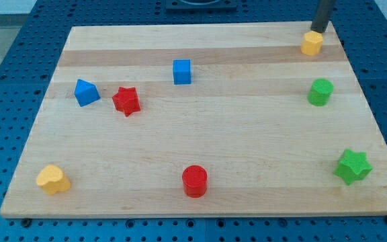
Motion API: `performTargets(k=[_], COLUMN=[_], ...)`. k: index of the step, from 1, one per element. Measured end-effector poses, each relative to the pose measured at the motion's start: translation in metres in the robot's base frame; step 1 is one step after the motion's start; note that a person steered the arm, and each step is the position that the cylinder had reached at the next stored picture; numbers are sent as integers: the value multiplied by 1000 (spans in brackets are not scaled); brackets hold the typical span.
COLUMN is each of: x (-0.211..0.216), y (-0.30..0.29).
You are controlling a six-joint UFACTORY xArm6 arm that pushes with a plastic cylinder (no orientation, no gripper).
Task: Place the yellow hexagon diagonal to the green circle
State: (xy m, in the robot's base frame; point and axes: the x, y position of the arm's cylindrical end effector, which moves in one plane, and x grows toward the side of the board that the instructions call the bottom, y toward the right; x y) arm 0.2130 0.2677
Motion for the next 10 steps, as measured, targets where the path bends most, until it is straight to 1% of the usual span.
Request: performTargets(k=[1,2,4,5,6,9,10], x=[20,40,48,52,66,118,136], y=[25,27,18,-5,-32,-108,-125])
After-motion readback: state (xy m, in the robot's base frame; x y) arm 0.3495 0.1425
